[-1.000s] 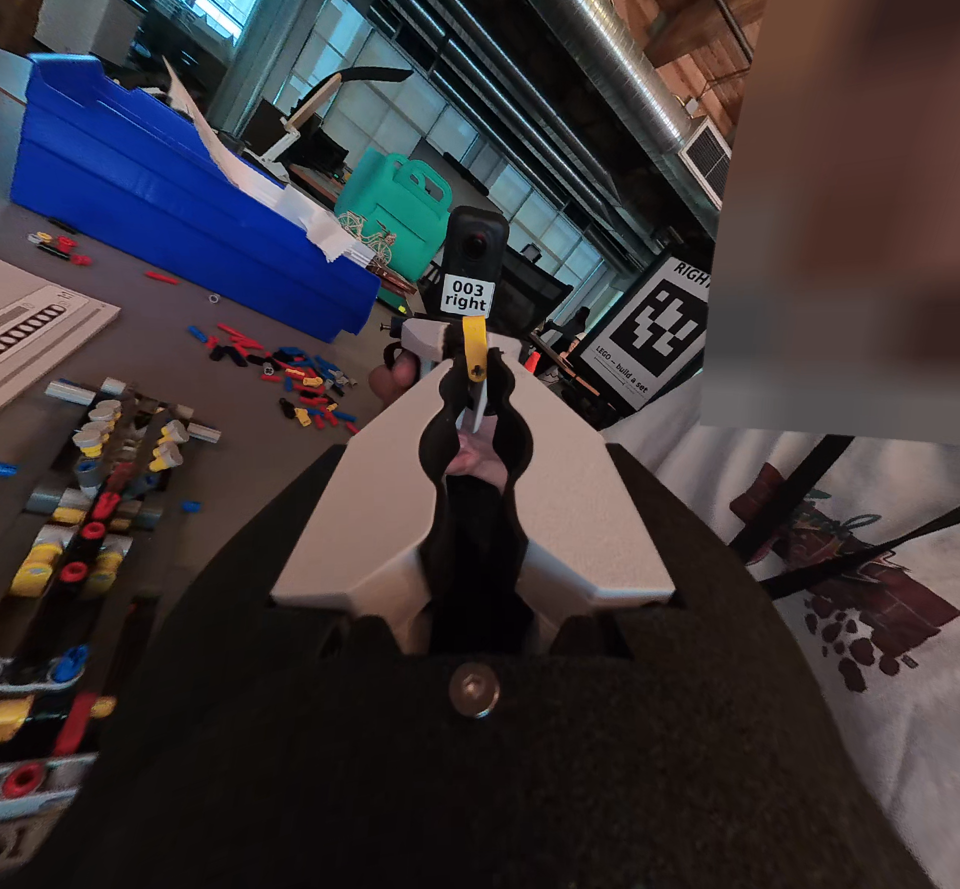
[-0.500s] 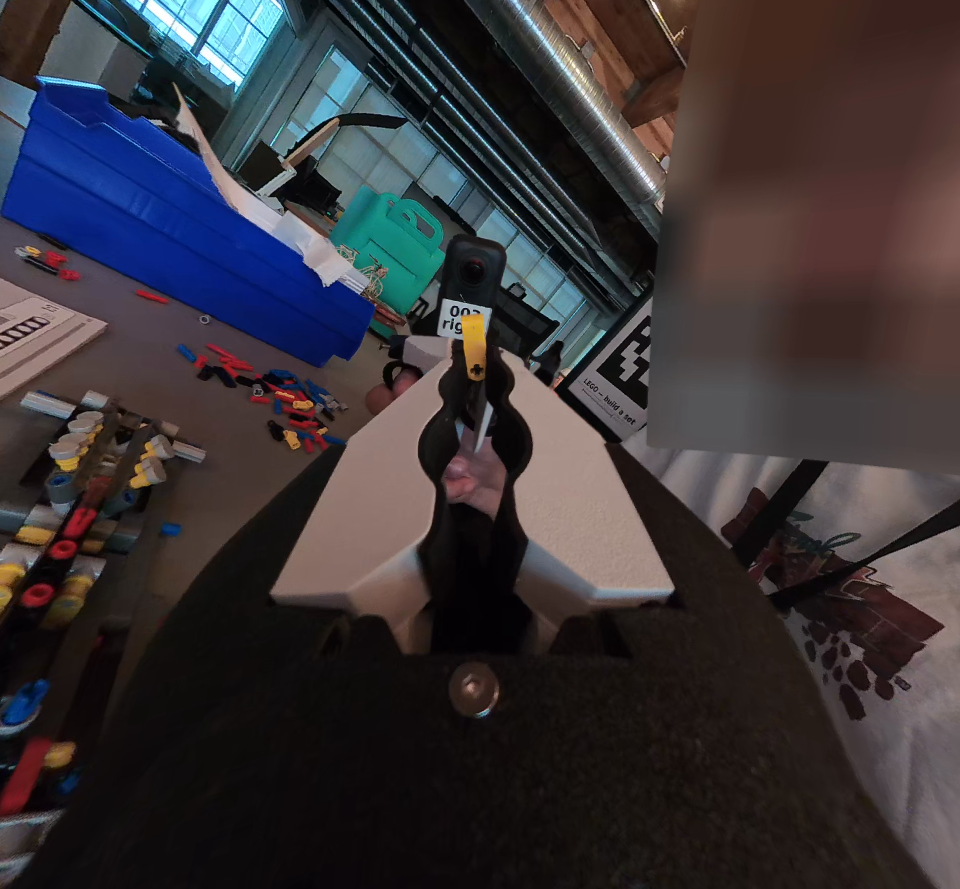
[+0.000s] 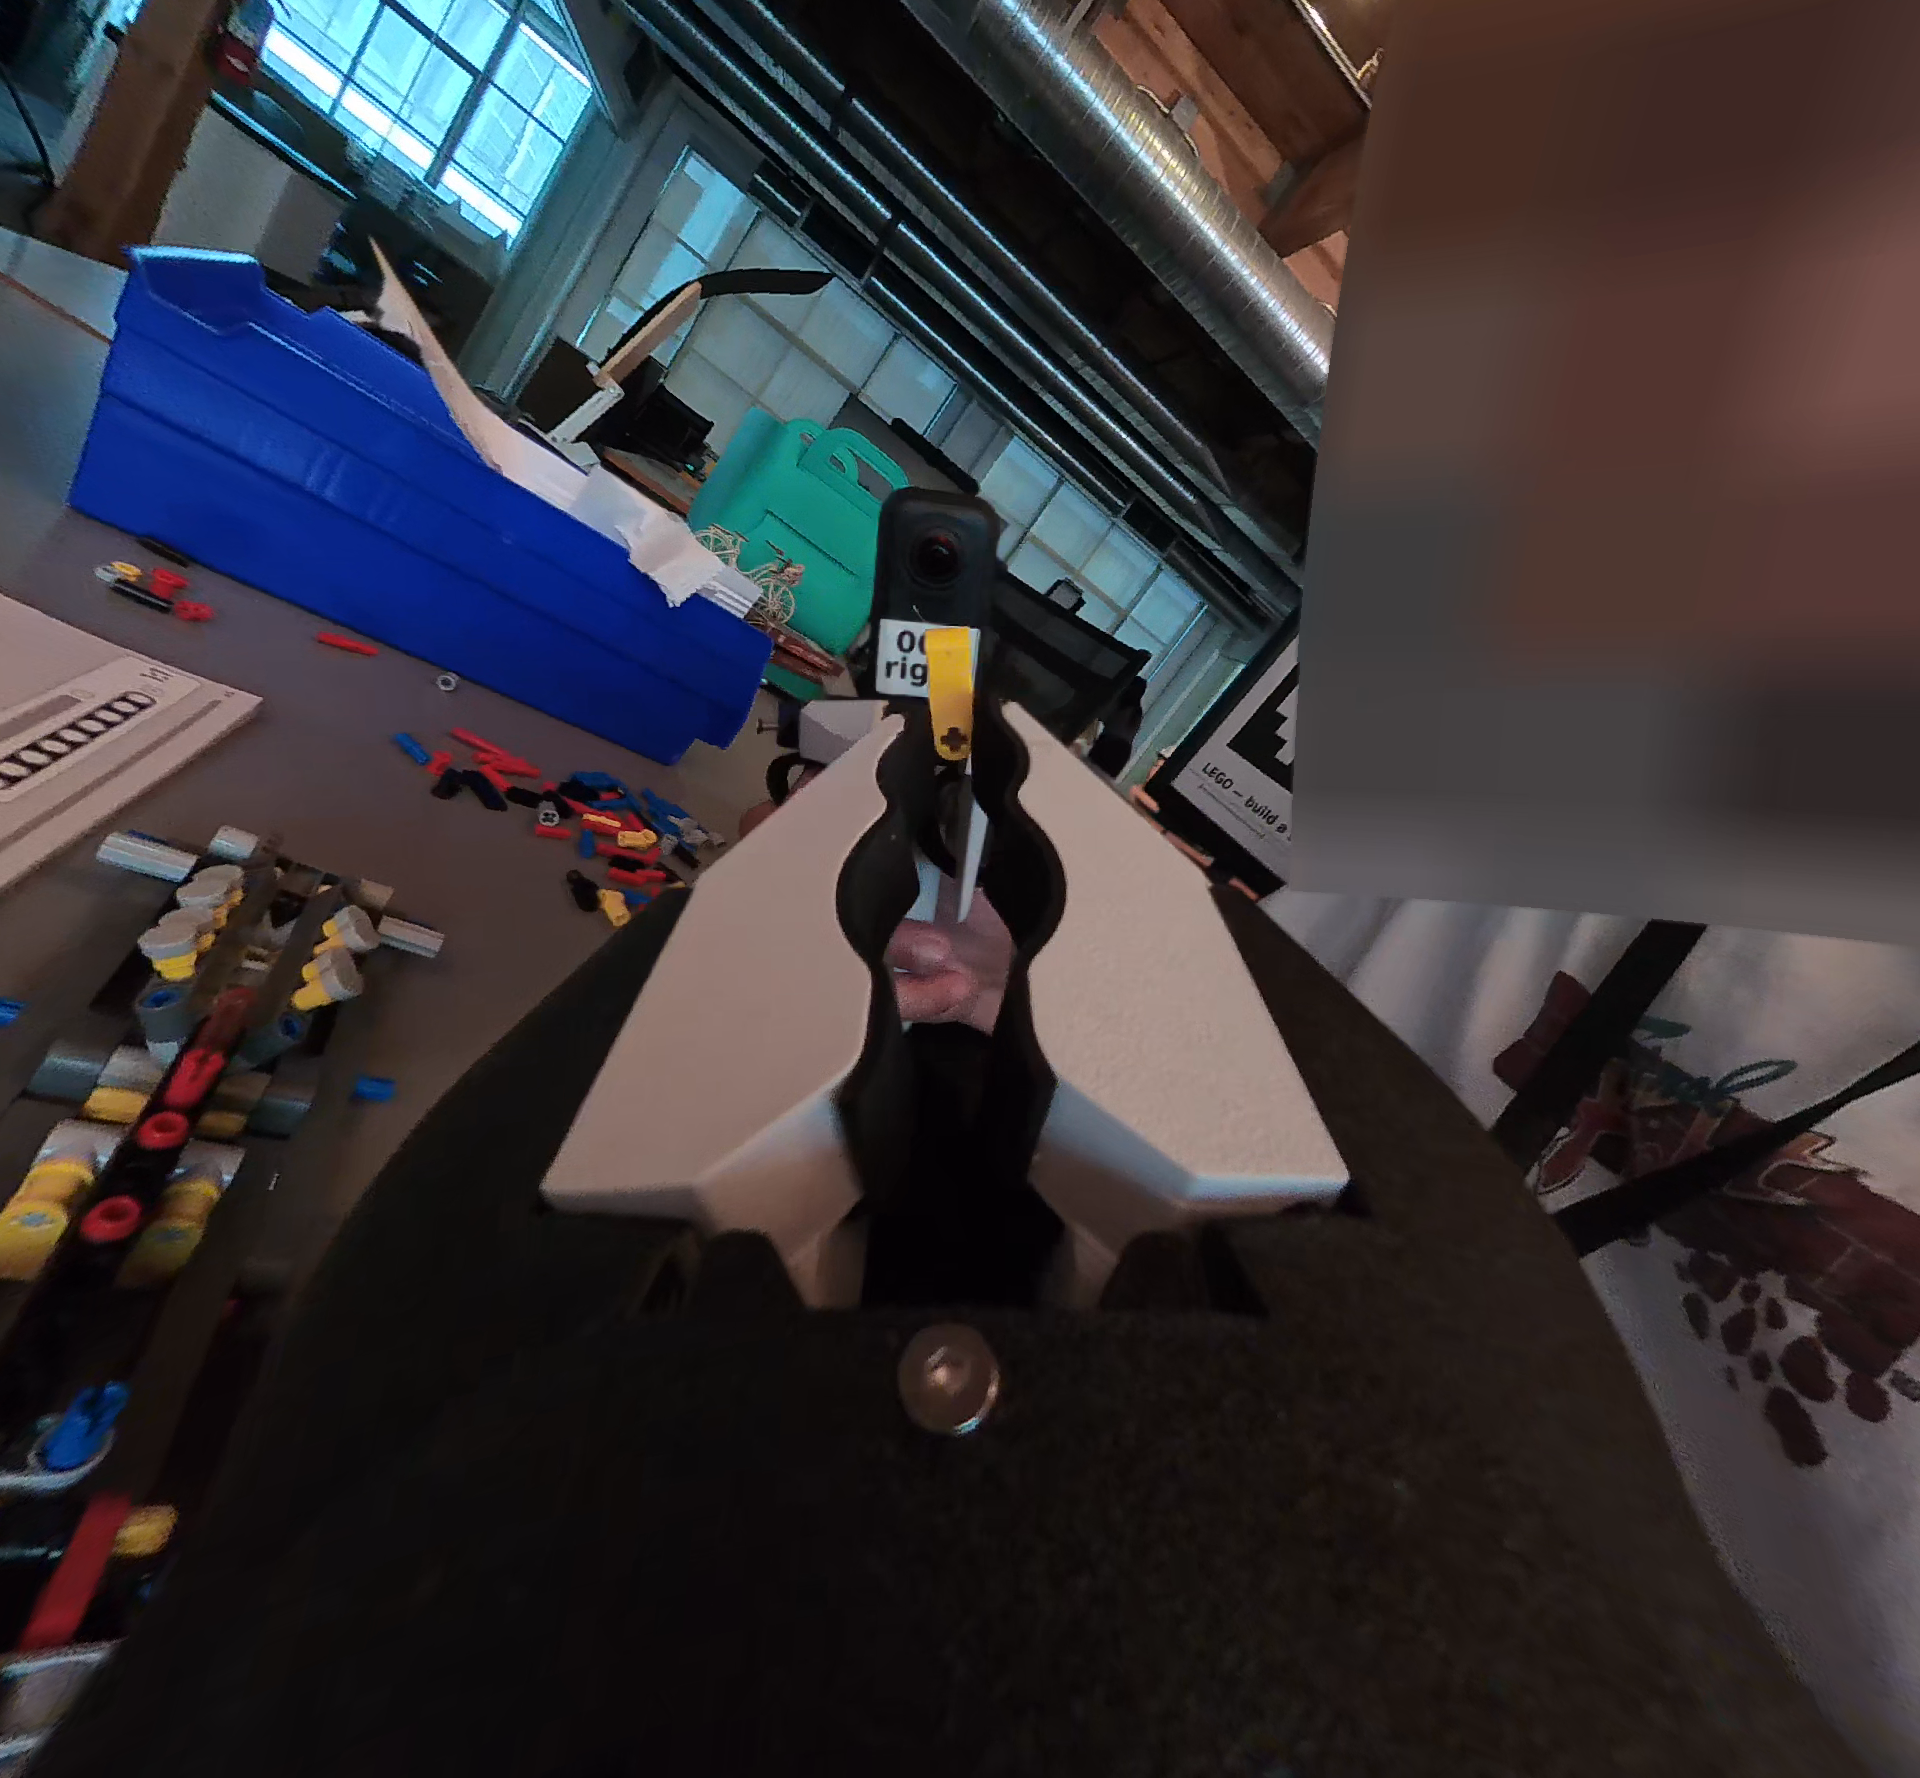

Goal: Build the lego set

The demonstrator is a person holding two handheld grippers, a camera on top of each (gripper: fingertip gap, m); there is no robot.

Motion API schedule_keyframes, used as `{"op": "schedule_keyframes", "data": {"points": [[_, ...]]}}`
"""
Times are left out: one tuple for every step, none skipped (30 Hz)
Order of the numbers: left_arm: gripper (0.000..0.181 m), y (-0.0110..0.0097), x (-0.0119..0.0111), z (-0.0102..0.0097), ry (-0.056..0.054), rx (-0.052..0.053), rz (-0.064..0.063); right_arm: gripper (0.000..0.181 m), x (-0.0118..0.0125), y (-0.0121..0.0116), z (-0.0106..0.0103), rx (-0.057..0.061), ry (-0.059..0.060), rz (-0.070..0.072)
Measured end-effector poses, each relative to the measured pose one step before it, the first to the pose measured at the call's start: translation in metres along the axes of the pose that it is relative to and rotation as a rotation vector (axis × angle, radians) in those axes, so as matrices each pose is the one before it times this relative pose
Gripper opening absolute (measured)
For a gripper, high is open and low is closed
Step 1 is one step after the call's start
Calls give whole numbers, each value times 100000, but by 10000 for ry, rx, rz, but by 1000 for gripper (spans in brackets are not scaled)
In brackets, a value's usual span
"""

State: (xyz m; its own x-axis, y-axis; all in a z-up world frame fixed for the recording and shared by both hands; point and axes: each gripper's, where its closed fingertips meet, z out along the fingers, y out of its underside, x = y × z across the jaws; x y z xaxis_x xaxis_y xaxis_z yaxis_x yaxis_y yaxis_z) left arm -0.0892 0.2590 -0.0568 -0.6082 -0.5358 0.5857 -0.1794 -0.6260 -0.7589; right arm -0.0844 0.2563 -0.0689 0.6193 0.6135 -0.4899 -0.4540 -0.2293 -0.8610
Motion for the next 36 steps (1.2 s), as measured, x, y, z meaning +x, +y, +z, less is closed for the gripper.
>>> {"op": "schedule_keyframes", "data": {"points": [[6,3,57,63,-53,22,213,13,-30,0,-16,13,-78,150],[6,43,17,77,-76,-1,231,13,-22,-7,-17,8,-31,35],[6,58,83,44,-5,-38,164,14,-85,-36,-54,9,-53,16],[6,82,83,9,21,-104,97,13,-48,60,-4,-33,-23,-2],[6,80,-77,-31,-86,-112,145,13,74,143,15,-86,80,-85],[6,199,-27,-59,-65,-222,222,14,-22,158,20,-114,35,-119],[6,297,47,-27,-34,-289,230,13,-62,202,77,-115,-8,-61],[6,37,42,-72,-50,-100,205,14,-41,58,40,-18,-30,20],[6,38,44,-45,3,-72,48,14,-35,42,23,-26,-20,9],[6,-18,11,-1,24,41,-61,14,1,-5,27,8,24,-53],[6,2,30,-2,52,52,-82,13,-22,-5,0,-2,12,-42],[6,28,20,19,39,28,-49,13,-7,-7,-14,13,-5,23],[6,23,-38,27,-21,11,10,14,39,-15,-32,18,3,55],[6,46,-11,29,-12,-28,8,13,5,9,-22,-11,-10,15],[6,-20,43,59,47,47,-101,13,-46,-32,-27,23,-18,-14],[6,-45,81,52,101,99,-191,13,-68,-49,-15,41,-32,-2],[6,38,8,2,67,22,-159,13,28,50,-6,-25,1,17],[6,60,-132,-15,-66,-37,-41,13,147,71,7,-36,84,6],[6,-76,-123,15,-62,76,-101,14,72,-32,19,57,51,17],[6,-96,54,57,70,108,-206,14,-47,-66,-9,49,-30,15],[6,-5,31,49,25,19,-102,14,-1,-17,-32,2,-7,14],[6,-34,-77,14,-72,-11,-20,14,73,57,31,6,28,60],[6,-101,-65,-9,-54,25,-34,14,65,174,110,-73,21,59],[6,-139,-113,-31,-56,13,-67,13,148,453,215,-258,92,-20],[6,-96,-179,-24,-62,-65,-76,14,243,629,332,-348,187,-110],[6,57,-195,-48,-24,-286,-100,14,81,584,363,-290,109,-286],[5,84,-92,-119,18,-382,-57,15,-26,249,226,-104,62,-298],[5,32,-97,-188,-44,-313,-79,16,4,5,75,7,64,-254],[5,82,-41,-252,-5,-283,-184,17,-38,-12,43,-19,25,-259],[5,76,-86,-324,-38,-201,-224,21,38,98,55,-114,135,-366],[5,-33,-87,-413,-43,-44,-174,27,148,278,109,-207,242,-474],[5,4,-55,-428,-31,-65,-179,38,114,225,115,-234,269,-508],[5,64,-141,-413,-124,-153,-100,42,194,369,61,-385,337,-578],[5,120,-71,-378,-129,-212,8,46,51,395,27,-465,228,-627],[5,182,-62,-294,-158,-275,2,51,185,427,-20,-645,314,-611],[5,182,-243,-231,-301,-280,-44,54,186,406,-99,-826,331,-650]]}}
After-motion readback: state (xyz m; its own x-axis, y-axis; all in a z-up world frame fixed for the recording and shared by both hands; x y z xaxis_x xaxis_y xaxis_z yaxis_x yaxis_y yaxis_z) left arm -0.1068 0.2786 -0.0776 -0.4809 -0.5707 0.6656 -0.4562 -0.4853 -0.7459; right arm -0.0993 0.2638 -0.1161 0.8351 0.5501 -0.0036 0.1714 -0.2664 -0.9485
